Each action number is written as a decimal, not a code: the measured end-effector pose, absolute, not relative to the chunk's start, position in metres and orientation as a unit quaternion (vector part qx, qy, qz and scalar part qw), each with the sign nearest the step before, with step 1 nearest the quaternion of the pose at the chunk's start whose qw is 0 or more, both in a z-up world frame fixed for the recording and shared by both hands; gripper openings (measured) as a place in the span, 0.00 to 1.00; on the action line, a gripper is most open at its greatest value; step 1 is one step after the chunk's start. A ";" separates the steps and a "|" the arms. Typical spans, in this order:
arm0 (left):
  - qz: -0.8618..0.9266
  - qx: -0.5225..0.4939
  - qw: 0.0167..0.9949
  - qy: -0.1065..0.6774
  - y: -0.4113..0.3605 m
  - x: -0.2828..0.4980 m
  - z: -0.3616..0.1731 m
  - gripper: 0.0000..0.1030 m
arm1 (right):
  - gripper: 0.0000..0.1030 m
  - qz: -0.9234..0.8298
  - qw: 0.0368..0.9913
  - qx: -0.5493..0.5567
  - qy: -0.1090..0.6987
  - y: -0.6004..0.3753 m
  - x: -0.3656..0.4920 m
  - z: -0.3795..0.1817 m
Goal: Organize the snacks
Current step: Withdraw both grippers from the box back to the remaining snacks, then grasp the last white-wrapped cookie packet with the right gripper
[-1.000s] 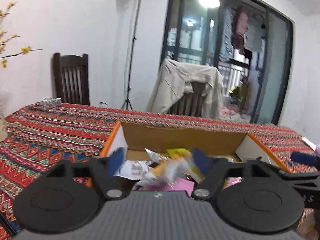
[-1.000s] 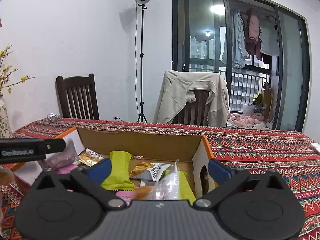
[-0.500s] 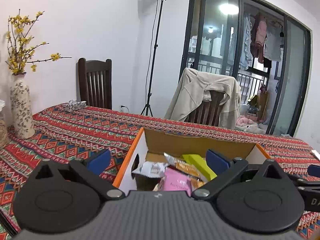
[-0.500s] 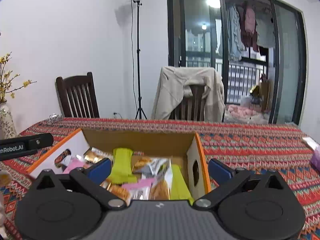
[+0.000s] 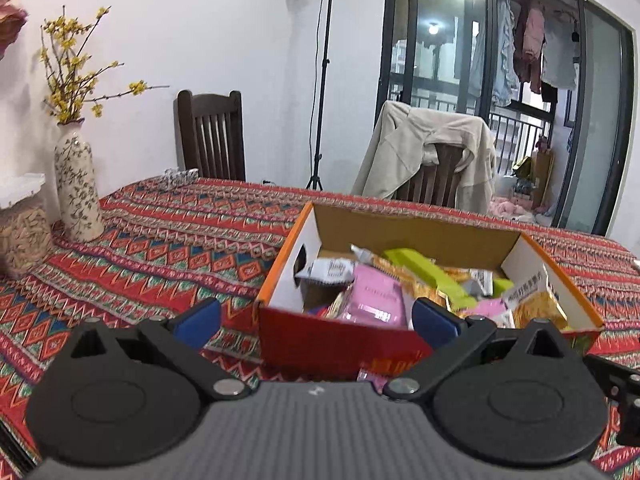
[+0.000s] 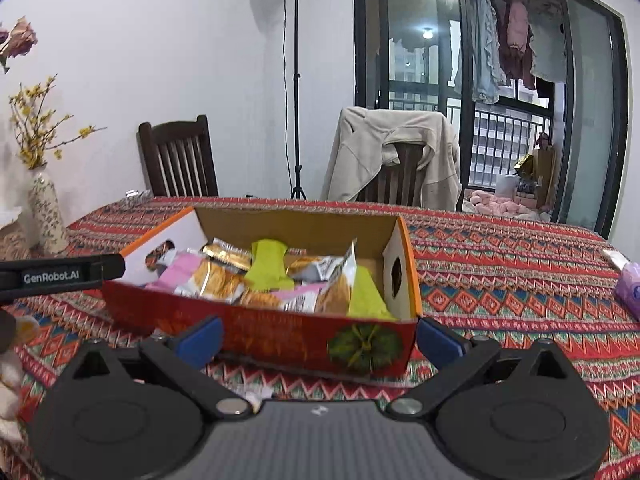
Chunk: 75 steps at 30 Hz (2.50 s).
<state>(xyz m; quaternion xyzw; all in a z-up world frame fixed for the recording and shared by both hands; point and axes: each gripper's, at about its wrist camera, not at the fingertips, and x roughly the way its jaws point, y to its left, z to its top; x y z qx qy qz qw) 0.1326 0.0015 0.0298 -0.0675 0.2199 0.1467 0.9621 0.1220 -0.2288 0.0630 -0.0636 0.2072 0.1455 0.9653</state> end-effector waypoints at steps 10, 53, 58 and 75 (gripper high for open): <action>0.134 -0.070 0.964 0.220 0.005 0.105 0.020 1.00 | 1.00 0.145 0.959 -0.069 0.232 -0.225 0.101 0.044; 0.080 -0.122 0.967 0.210 0.068 0.089 -0.018 1.00 | 0.79 0.156 0.930 -0.101 0.316 -0.173 0.144 -0.004; 0.075 -0.129 0.966 0.211 0.070 0.089 -0.018 1.00 | 0.69 0.174 0.929 -0.101 0.309 -0.175 0.141 -0.004; 0.083 -0.130 0.965 0.213 0.069 0.089 -0.020 1.00 | 0.39 0.179 0.945 -0.109 0.252 -0.189 0.123 0.007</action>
